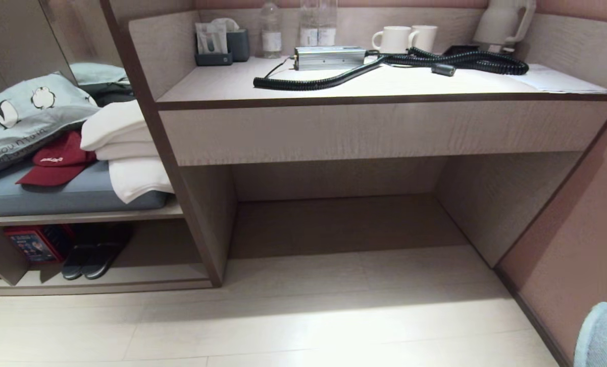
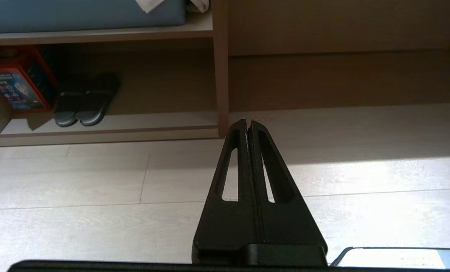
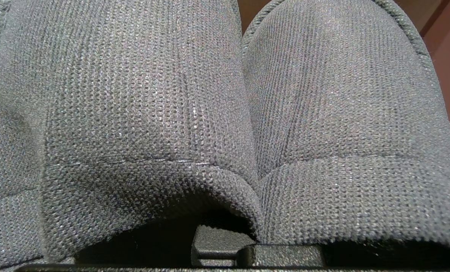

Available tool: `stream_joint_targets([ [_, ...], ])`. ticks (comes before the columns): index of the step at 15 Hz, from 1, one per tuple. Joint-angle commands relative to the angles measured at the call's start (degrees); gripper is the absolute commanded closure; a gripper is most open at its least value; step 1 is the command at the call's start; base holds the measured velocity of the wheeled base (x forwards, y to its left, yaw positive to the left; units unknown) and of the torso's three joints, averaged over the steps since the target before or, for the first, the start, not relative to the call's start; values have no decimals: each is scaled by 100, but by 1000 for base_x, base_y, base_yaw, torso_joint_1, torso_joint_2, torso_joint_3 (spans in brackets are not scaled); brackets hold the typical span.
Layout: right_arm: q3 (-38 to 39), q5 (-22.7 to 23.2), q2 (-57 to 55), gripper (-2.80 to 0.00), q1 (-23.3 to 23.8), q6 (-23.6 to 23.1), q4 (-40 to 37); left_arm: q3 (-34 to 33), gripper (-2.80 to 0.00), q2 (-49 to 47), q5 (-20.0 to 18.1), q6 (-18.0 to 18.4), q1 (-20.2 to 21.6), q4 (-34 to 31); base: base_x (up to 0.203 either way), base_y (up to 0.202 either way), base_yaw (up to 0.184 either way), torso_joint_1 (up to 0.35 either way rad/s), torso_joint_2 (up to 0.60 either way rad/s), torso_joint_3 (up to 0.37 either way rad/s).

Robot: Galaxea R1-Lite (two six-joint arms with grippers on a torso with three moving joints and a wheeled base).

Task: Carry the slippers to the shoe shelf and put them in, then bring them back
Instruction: Place the slippers into the shoe cabinet

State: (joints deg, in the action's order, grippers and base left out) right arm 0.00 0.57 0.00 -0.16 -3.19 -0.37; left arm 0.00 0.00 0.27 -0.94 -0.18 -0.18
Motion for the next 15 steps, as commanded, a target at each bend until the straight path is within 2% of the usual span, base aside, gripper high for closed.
stream_joint_targets([
  [1,0,4,-9,0,-2,-6,2,-9,0,0,0,-3,1,1,0,0,0,2,-2,212],
  [12,0,4,-9,0,-2,3,2,-9,0,0,0,5,1,1,0,0,0,3,0,202],
  [15,0,4,-9,0,-2,3,2,-9,0,0,0,15,1,1,0,0,0,3,1,74],
])
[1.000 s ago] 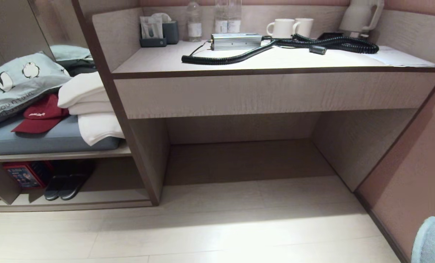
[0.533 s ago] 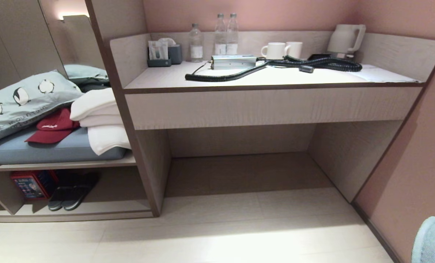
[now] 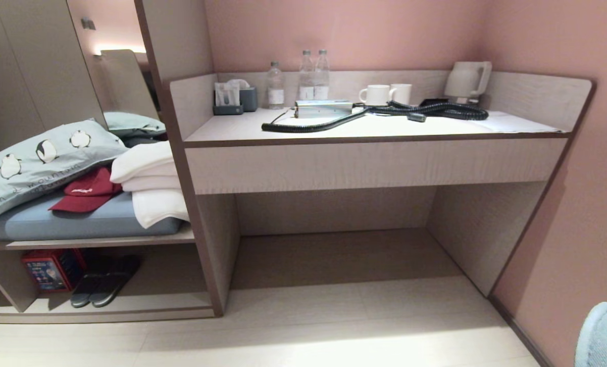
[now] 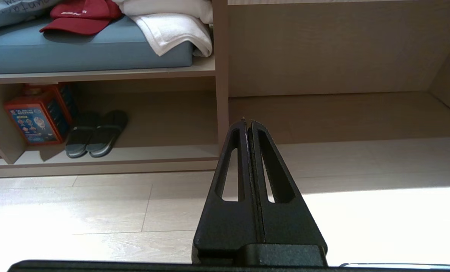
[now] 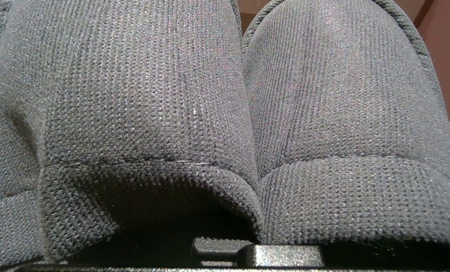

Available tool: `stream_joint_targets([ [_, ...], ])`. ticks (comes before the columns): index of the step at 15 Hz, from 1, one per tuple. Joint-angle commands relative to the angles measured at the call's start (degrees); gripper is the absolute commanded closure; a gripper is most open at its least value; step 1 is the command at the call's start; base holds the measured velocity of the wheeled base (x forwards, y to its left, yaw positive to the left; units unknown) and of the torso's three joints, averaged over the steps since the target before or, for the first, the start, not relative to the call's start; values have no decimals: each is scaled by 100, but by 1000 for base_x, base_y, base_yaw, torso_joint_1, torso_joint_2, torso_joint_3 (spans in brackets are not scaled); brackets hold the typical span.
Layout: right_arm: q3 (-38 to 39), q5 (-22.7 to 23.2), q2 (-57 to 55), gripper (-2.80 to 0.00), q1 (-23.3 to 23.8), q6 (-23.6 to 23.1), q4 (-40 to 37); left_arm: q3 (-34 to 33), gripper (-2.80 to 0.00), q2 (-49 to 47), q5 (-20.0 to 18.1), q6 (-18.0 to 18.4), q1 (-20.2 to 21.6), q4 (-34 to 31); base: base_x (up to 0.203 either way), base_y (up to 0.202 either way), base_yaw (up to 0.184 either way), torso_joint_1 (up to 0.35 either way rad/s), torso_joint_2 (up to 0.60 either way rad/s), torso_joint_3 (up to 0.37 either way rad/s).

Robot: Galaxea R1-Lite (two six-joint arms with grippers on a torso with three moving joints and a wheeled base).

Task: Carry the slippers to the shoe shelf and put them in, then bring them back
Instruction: Place the slippers into the shoe cabinet

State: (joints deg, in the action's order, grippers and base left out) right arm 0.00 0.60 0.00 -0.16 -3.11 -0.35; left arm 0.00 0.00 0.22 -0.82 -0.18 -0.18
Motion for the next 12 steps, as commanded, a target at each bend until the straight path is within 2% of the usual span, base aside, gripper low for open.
stream_joint_targets([
  [1,0,2,-9,0,-2,-6,0,-9,0,0,4,11,1,0,0,0,0,2,7,36],
  [8,0,2,-9,0,-2,3,0,-9,0,0,4,-6,1,0,0,7,-1,0,0,1],
  [12,0,-7,-9,0,-2,12,0,-9,0,0,4,-15,1,0,1,176,0,2,0,4],
])
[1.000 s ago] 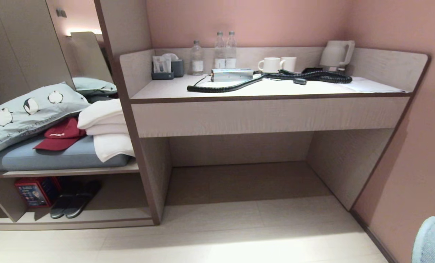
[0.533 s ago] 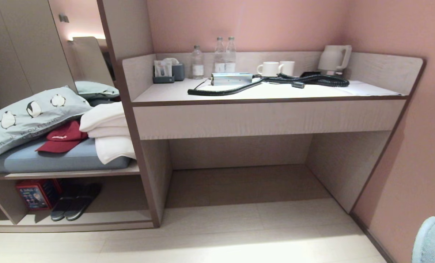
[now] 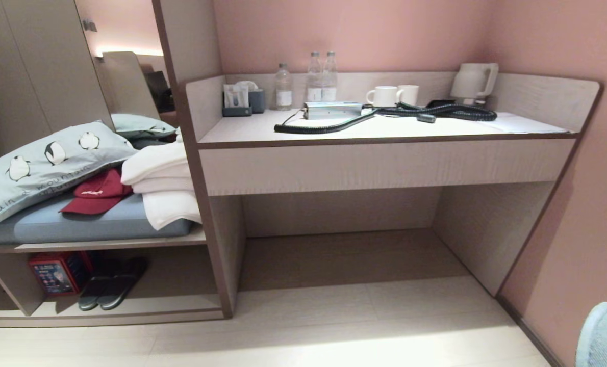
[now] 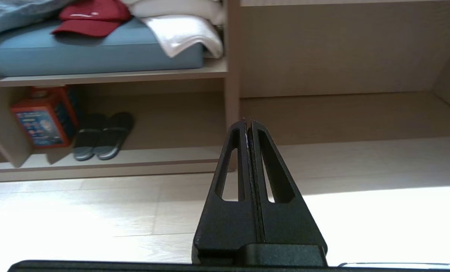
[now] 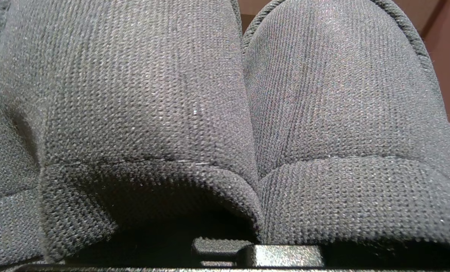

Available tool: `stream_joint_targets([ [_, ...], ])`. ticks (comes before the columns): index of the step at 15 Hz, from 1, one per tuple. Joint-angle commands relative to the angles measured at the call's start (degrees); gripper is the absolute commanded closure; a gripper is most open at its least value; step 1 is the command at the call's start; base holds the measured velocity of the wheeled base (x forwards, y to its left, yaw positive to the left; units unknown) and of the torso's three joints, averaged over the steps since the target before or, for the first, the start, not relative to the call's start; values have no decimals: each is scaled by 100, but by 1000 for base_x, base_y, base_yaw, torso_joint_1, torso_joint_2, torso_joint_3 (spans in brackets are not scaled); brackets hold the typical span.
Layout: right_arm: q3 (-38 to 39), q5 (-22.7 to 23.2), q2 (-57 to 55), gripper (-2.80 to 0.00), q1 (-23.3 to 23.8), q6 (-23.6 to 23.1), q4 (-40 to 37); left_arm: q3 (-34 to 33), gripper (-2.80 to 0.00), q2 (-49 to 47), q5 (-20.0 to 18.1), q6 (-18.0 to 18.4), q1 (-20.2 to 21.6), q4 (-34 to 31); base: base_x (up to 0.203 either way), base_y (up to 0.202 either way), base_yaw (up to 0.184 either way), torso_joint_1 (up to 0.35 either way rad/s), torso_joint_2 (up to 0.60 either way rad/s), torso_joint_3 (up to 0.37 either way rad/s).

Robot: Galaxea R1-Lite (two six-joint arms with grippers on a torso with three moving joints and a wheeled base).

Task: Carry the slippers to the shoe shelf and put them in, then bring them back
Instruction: Place the slippers into the shoe cabinet

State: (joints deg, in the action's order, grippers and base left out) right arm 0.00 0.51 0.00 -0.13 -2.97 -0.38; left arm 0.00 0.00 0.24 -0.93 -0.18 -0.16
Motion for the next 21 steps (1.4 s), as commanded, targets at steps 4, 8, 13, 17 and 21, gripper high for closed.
stream_joint_targets([
  [4,8,2,-9,0,-4,7,2,-9,0,0,2,-4,0,-2,0,194,-3,3,2,3],
  [8,0,2,-9,0,-4,7,2,-9,0,0,2,-4,0,-2,0,195,-2,2,1,1],
  [13,0,-7,-9,0,-4,16,2,-9,0,0,2,-4,0,-2,0,196,0,1,1,4],
  [17,5,-12,-9,0,-4,16,2,-9,0,0,2,-4,0,-2,0,195,-2,4,2,2],
  [21,0,-14,-9,0,-4,16,2,-9,0,0,2,-4,0,-2,0,195,-3,1,2,3],
])
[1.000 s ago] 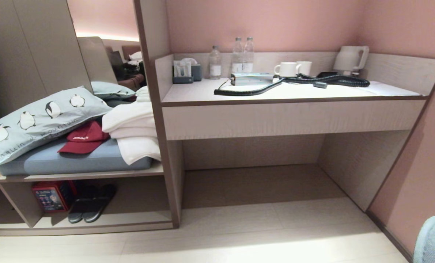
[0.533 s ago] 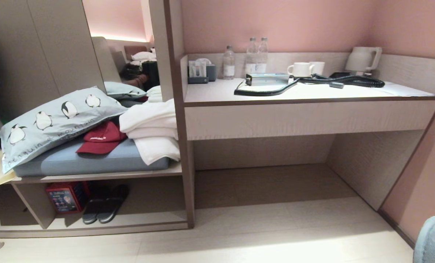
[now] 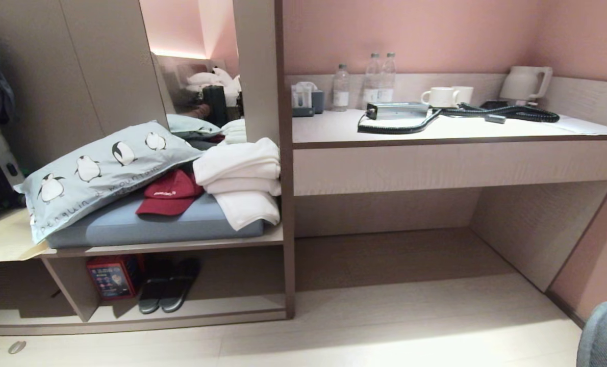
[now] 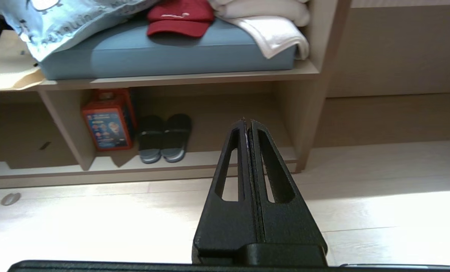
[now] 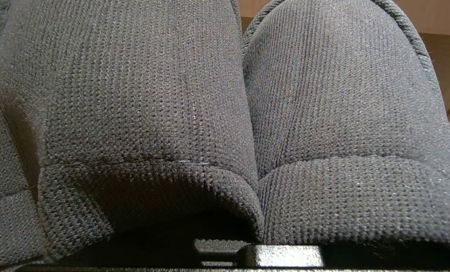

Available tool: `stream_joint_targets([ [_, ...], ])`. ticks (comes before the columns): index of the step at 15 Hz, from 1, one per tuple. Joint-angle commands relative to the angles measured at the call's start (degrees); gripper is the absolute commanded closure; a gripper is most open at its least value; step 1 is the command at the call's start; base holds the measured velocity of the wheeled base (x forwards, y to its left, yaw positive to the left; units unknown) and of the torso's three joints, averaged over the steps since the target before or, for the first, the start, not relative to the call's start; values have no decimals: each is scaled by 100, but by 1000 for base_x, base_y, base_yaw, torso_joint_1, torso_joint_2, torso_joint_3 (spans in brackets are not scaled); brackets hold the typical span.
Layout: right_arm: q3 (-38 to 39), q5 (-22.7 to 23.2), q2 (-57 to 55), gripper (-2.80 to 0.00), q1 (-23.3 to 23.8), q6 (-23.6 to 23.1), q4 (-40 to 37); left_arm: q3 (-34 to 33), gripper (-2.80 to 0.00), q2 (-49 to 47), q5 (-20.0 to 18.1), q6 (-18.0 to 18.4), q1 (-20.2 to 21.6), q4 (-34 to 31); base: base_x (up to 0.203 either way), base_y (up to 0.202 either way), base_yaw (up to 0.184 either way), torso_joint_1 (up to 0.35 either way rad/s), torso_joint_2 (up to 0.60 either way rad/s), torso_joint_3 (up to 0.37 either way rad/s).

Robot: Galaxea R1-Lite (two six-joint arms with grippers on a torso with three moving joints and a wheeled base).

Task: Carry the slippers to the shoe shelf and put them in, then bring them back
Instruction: Place the slippers into the shoe cabinet

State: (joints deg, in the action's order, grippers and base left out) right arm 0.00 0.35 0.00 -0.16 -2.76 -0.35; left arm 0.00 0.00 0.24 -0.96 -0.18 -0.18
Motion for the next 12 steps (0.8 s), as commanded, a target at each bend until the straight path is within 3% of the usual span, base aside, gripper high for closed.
stream_joint_targets([
  [1,9,1,-9,0,-2,-6,0,-9,0,0,2,0,1,1,0,195,-1,0,2,2],
  [12,9,1,-9,0,-2,-6,0,-9,0,0,2,0,1,1,0,195,-2,3,4,2],
])
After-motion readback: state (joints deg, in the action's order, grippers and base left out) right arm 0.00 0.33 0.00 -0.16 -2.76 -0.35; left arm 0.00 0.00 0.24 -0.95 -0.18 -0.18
